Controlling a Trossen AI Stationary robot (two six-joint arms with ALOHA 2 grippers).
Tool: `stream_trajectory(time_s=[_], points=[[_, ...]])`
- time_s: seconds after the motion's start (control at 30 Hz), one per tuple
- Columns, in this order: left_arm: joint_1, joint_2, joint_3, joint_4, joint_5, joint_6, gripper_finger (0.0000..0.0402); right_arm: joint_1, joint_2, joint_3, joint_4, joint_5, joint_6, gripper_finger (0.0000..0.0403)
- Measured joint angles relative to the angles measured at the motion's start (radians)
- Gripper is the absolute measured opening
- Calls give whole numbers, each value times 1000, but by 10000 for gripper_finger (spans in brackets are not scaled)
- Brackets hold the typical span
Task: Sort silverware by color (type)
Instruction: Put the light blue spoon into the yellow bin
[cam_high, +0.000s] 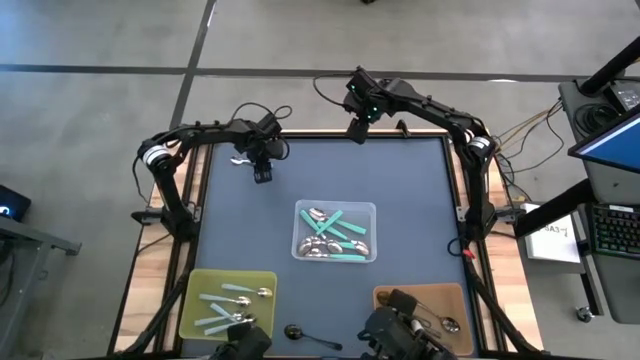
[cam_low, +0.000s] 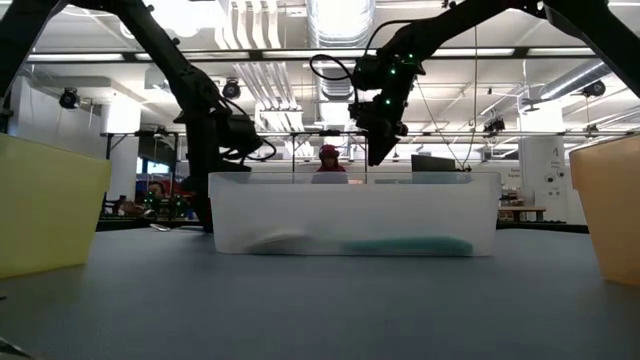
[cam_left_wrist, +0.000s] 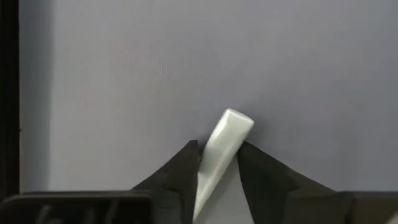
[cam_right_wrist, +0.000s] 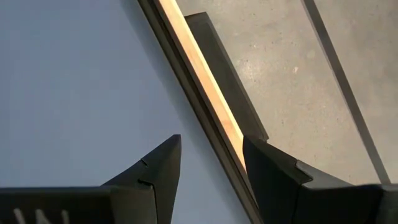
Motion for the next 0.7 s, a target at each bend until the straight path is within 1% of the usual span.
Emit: stream_trajectory(time_s=[0.13,0.17,0.33,0.47,0.63,0.7], points=[[0,0,0,0,4,-37,32,0,0,0,0,0,-1,164],[0,-1,0,6,4,-55,25,0,0,0,0,0,0,164],[1,-8,-1,11,14,-147,25,0,0,0,-1,0,10,164],[2,-31,-3,1,56,-223,25,1,0,0,-8,0,10,164],[-4,-106,-3,-17,173,-321,25,1,0,0,-10,0,10,164],[-13,-145,3,-25,206,-360,25,1,0,0,-13,0,10,164]])
